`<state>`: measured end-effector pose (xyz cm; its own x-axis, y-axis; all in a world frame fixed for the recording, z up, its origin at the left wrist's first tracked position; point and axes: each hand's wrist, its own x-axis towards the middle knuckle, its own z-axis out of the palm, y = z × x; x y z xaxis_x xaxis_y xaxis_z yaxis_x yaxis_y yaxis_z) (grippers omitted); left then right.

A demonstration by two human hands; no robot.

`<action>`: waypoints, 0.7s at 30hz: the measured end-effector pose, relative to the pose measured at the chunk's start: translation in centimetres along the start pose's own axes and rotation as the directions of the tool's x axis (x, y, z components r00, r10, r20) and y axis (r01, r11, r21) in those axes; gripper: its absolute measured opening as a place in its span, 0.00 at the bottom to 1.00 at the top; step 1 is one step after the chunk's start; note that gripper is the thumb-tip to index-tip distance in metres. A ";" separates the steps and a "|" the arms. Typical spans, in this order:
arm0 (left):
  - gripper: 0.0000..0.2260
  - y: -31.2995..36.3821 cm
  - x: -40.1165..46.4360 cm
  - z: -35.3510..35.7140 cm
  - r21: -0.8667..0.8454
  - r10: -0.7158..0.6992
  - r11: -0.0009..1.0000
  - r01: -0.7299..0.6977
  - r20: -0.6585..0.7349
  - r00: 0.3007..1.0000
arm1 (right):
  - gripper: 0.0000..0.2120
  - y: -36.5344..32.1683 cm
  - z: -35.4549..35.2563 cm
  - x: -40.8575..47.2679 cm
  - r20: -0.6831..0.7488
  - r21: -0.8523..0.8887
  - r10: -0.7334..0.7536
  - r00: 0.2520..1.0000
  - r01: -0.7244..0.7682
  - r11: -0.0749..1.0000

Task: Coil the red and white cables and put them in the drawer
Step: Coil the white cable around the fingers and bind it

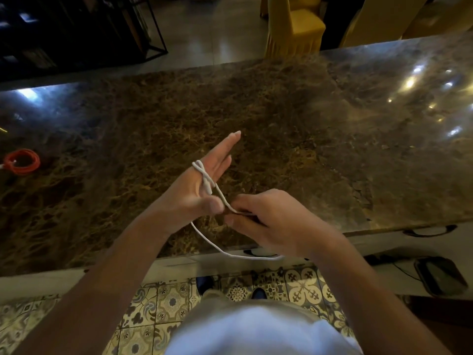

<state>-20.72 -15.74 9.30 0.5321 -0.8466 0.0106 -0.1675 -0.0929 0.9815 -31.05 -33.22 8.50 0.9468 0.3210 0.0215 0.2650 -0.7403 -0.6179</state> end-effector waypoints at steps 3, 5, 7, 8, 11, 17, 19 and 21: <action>0.57 -0.3 -0.3 0.0 -0.258 -0.089 0.964 0.066 -0.078 0.993 | 0.13 -0.6 -1.4 0.0 0.135 -0.092 0.094 0.986 -0.082 0.992; 0.56 -0.2 -0.4 -0.3 -0.483 -0.116 0.873 0.060 -0.087 0.989 | 0.13 -1.0 -1.9 0.1 0.243 -0.097 0.174 0.954 -0.154 0.983; 0.56 -0.1 -0.5 -0.4 -0.614 -0.105 0.788 0.037 -0.074 0.992 | 0.14 -1.8 -1.9 0.2 0.295 -0.144 0.188 0.937 -0.151 0.978; 0.56 -0.3 -0.6 -0.4 -0.627 -0.099 0.778 0.032 -0.072 0.992 | 0.14 -2.3 -1.9 0.2 0.304 -0.154 0.170 0.938 -0.128 0.980; 0.55 -0.6 -0.6 0.6 -0.497 -0.120 0.864 0.081 -0.046 0.992 | 0.12 -3.3 -3.6 0.0 0.288 -0.148 0.126 0.949 -0.085 0.985; 0.57 -1.1 -0.9 3.0 -0.188 -0.165 0.961 0.204 0.200 0.966 | 0.08 -2.4 -6.5 0.7 0.234 -0.167 0.004 0.972 0.036 0.985; 0.55 -1.5 -1.4 3.6 -0.153 -0.209 0.959 0.238 0.185 0.960 | 0.08 -2.3 -6.8 0.8 0.221 -0.153 -0.003 0.975 0.037 0.988; 0.55 -2.4 -2.1 4.0 -0.157 -0.343 0.916 0.370 0.177 0.923 | 0.06 -2.2 -7.0 0.9 0.226 -0.146 -0.013 0.974 0.047 0.988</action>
<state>-24.80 -15.83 6.18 0.4015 -0.8419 -0.3606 0.1740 -0.3164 0.9325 -29.52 -35.39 15.39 0.8775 0.4560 -0.1483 0.3335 -0.8026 -0.4946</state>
